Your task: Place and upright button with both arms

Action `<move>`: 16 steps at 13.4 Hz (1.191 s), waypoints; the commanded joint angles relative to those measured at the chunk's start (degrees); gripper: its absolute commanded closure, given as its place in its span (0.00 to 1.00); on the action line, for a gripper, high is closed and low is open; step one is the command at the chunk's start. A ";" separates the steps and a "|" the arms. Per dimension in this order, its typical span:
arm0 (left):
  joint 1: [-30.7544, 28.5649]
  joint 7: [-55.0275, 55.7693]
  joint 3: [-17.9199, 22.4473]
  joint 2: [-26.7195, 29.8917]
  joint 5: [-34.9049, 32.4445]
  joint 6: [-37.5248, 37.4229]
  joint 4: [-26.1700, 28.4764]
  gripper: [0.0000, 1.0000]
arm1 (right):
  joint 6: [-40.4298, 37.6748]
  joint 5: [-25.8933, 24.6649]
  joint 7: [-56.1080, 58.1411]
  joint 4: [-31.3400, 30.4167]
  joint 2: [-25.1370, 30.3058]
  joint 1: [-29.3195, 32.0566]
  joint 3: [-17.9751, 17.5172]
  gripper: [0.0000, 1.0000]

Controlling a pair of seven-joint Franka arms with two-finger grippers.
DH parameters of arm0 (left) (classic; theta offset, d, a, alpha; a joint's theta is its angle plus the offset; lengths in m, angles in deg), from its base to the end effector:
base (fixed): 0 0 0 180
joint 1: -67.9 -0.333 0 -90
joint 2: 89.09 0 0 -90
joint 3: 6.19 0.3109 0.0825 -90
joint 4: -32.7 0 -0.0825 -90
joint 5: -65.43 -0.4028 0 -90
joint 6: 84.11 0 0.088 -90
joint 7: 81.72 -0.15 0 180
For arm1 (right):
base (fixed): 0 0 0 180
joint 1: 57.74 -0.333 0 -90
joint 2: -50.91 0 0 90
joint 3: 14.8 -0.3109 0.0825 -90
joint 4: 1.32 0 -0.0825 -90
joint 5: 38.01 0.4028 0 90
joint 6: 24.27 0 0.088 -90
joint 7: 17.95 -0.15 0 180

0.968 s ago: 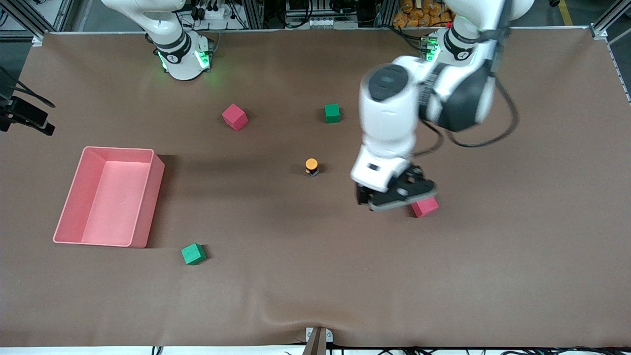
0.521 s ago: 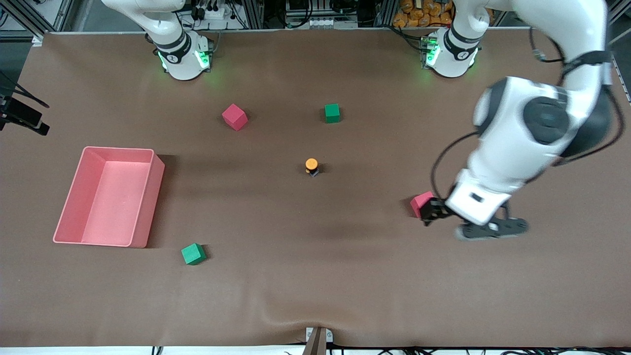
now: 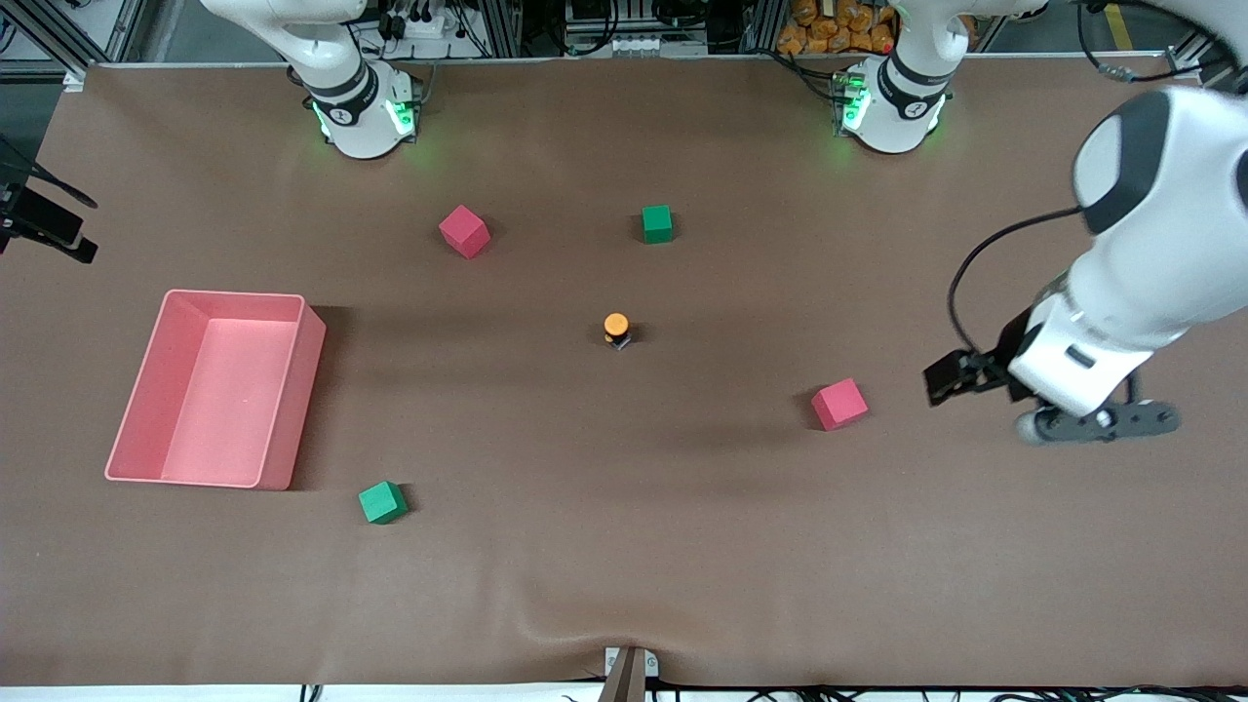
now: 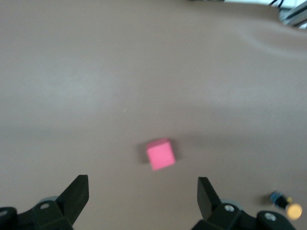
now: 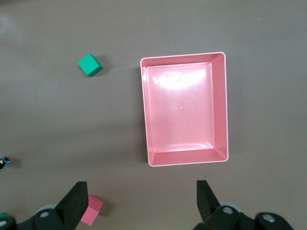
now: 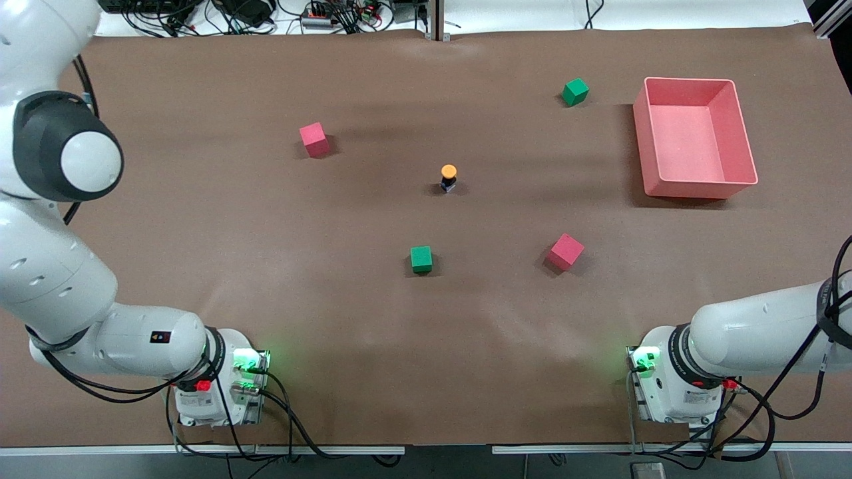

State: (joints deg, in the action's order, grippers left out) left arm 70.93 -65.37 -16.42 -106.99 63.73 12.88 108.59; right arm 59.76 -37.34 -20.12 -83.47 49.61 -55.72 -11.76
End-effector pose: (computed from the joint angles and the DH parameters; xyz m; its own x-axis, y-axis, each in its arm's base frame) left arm 0.6632 -0.1358 0.5170 0.9968 0.0623 0.0510 0.0602 -0.9973 0.0410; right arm 0.5678 -0.0481 0.6208 0.9922 -0.1246 0.0098 -0.1245 -0.9922 -0.0108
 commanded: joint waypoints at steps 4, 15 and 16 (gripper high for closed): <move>-0.75 -2.11 2.06 16.38 2.76 -7.35 13.12 0.00 | -0.62 -1.55 -0.91 0.41 0.69 1.32 0.22 0.00; -1.10 -15.04 9.88 19.74 1.97 -7.96 14.38 0.00 | -6.24 0.38 -0.30 0.24 1.39 -2.73 -1.46 0.00; -1.10 -15.38 9.97 19.83 1.88 -7.96 14.38 0.00 | -6.94 2.47 -0.21 0.24 1.39 -2.55 -1.19 0.00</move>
State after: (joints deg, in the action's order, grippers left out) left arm 69.99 -80.56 -6.34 -87.58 65.30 4.79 123.27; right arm 54.17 -37.36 -20.36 -83.37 50.40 -58.79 -13.40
